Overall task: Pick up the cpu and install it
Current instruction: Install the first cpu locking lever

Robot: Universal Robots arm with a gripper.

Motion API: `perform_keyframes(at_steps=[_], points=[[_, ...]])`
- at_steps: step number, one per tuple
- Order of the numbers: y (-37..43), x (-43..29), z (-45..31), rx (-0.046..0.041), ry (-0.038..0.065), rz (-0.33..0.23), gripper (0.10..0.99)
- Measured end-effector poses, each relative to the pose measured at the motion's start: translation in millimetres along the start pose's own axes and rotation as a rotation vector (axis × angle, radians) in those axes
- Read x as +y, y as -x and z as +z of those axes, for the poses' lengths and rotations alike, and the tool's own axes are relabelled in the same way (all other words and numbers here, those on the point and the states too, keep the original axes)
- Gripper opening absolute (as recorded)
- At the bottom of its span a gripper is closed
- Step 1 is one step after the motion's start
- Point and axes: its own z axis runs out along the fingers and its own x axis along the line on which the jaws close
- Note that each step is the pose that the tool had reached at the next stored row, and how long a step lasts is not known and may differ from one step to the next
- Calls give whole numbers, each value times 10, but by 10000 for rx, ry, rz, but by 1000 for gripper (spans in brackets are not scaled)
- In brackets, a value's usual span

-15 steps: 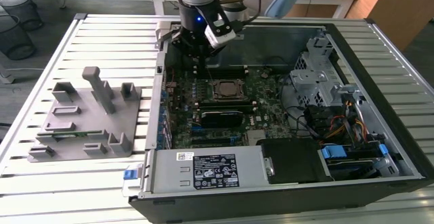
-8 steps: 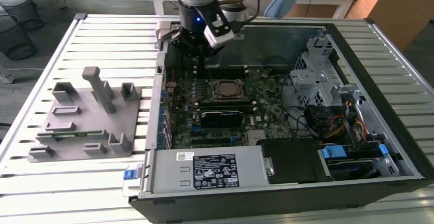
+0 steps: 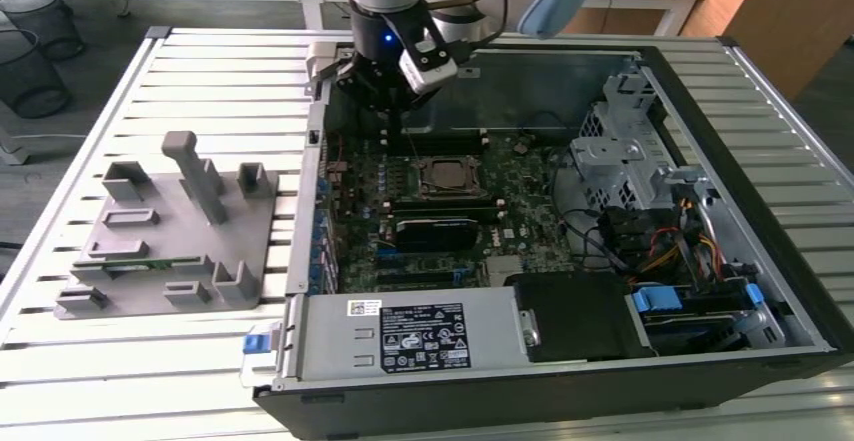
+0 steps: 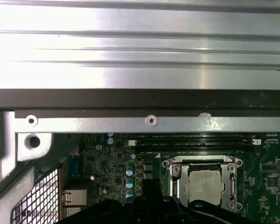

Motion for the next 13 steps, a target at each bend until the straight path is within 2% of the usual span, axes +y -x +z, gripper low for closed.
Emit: perform_keyframes(at_steps=[5, 13], points=[[-1, 63, 9, 2, 2, -89, 106], [61, 65, 15, 2, 5, -116, 106]])
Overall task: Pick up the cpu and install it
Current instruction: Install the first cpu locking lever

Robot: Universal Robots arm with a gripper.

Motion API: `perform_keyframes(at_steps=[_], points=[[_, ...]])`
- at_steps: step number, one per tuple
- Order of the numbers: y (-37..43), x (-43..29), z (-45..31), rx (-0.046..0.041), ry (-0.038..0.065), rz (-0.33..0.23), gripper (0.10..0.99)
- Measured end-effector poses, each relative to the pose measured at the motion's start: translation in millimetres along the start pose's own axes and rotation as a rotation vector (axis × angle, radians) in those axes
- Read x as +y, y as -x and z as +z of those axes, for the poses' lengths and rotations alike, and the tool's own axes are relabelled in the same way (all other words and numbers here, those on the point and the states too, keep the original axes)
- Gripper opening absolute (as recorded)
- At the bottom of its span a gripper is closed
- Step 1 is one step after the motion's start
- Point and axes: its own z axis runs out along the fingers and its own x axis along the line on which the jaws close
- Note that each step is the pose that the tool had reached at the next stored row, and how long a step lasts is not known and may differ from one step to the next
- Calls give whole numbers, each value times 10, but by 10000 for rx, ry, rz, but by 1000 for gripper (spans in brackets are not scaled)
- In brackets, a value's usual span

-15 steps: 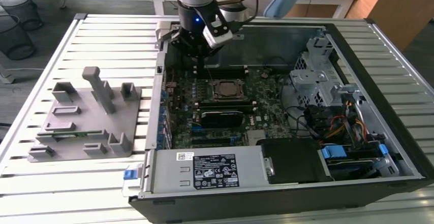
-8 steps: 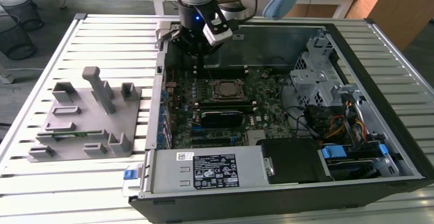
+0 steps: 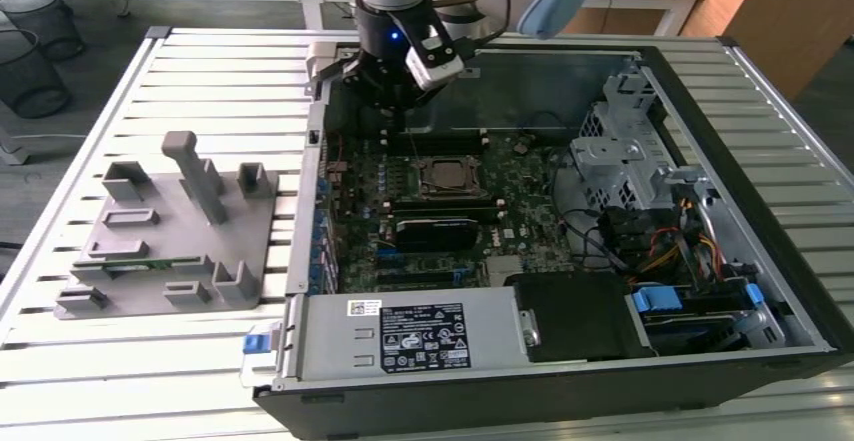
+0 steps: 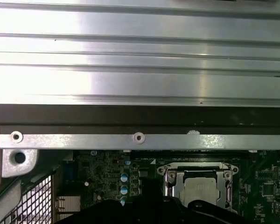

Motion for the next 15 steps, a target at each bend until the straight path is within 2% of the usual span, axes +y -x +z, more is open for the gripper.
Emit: perform_keyframes(at_steps=[2, 5, 13, 14, 15], points=[[10, 1, 1, -1, 1, 1, 106], [70, 0, 3, -1, 0, 0, 106], [335, 1, 18, 3, 5, 0, 106], [352, 1, 19, 2, 30, 1, 106], [360, 0, 20, 1, 99, 5, 106]])
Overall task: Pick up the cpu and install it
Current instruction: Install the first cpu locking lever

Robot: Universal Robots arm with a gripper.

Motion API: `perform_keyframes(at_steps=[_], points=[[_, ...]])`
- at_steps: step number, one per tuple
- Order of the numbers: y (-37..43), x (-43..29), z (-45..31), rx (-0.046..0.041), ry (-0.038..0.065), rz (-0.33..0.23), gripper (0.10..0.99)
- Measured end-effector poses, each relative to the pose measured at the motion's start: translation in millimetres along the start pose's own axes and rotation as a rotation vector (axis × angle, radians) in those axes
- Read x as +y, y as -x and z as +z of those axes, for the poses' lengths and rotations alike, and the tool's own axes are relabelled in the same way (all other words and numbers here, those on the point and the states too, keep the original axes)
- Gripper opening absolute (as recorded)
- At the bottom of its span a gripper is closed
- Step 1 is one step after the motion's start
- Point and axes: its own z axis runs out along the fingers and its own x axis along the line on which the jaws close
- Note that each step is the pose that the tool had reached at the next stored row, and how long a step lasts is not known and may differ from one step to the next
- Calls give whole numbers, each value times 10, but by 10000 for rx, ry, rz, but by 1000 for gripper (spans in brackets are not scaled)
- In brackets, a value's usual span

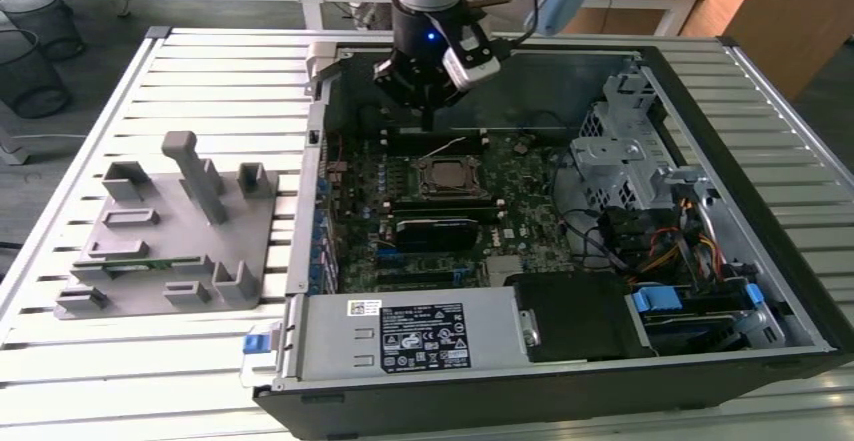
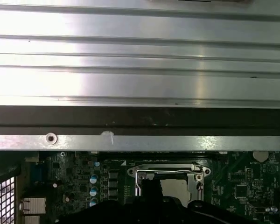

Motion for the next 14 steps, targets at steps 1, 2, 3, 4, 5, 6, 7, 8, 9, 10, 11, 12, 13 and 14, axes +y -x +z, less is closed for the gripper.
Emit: perform_keyframes(at_steps=[1, 2, 3, 4, 5, 6, 7, 8, 9, 10, 11, 12, 13, 14], points=[[7, 0, 1, 0, 54, 2, 106], [11, 0, 2, 1, 61, 1, 106], [13, 0, 3, 1, 65, -5, 106], [16, -1, 4, 2, 68, -15, 106], [20, -1, 6, 2, 71, -36, 106], [26, -1, 8, 2, 74, -75, 106], [35, -1, 10, 3, 77, -111, 106], [49, -1, 12, 4, 80, -115, 106], [61, -2, 14, 5, 114, -112, 106], [70, -2, 17, 4, 165, -110, 106], [78, -2, 21, 4, 210, -109, 106], [83, -2, 27, 2, 223, -108, 106], [86, -2, 30, 2, 224, -109, 106], [88, -3, 33, 4, 222, -108, 106]])
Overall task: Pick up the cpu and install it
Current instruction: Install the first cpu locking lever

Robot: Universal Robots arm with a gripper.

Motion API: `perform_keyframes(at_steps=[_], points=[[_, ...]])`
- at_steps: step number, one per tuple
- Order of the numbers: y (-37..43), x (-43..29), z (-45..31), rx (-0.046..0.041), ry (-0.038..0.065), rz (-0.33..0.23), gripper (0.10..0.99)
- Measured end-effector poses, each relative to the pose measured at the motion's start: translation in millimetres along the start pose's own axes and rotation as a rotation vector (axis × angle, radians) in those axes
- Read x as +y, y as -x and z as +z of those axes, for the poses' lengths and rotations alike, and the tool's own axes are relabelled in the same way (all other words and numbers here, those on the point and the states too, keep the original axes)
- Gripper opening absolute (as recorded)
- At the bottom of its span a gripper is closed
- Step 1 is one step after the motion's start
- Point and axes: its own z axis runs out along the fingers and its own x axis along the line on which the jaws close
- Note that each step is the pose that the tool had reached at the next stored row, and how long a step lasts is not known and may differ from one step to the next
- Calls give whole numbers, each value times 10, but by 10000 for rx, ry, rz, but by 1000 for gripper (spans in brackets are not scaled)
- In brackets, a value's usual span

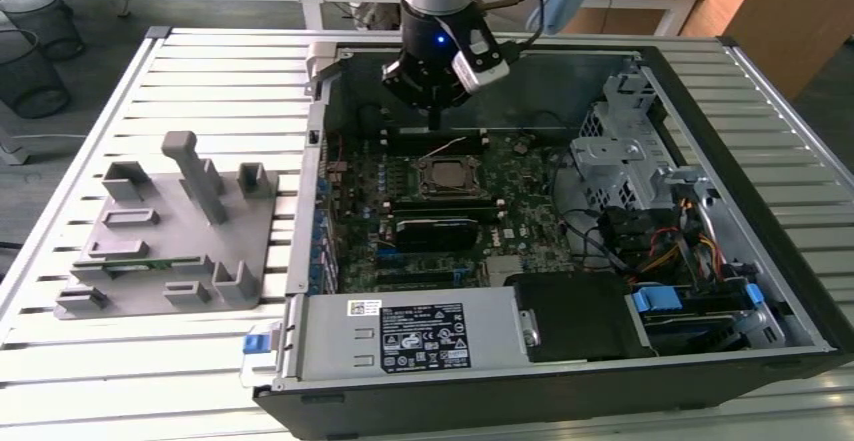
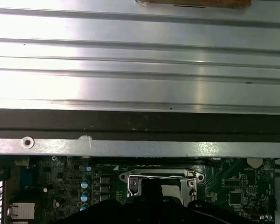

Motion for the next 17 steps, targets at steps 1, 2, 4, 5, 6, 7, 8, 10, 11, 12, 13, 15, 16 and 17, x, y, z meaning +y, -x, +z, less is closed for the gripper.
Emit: perform_keyframes(at_steps=[1, 2, 4, 5, 6, 7, 8, 10, 11, 12, 13, 15, 16, 17], points=[[2, -1, 5, 0, 1, 1, 106], [5, -2, 9, 0, 0, 2, 106], [10, -8, 15, 0, -1, 9, 106], [14, -12, 19, 0, -2, 14, 106], [19, -15, 24, -1, 0, 17, 106], [24, -18, 29, -2, 1, 18, 106], [29, -21, 36, -2, 3, 19, 106], [37, -24, 53, -1, 6, 18, 106], [42, -24, 61, -1, 8, 19, 106], [48, -24, 70, -1, 9, 18, 106], [55, -25, 76, -2, 9, 19, 106], [73, -25, 87, 0, 8, 18, 106], [80, -26, 93, -1, 8, 18, 106], [83, -25, 98, -1, 9, 18, 106]])
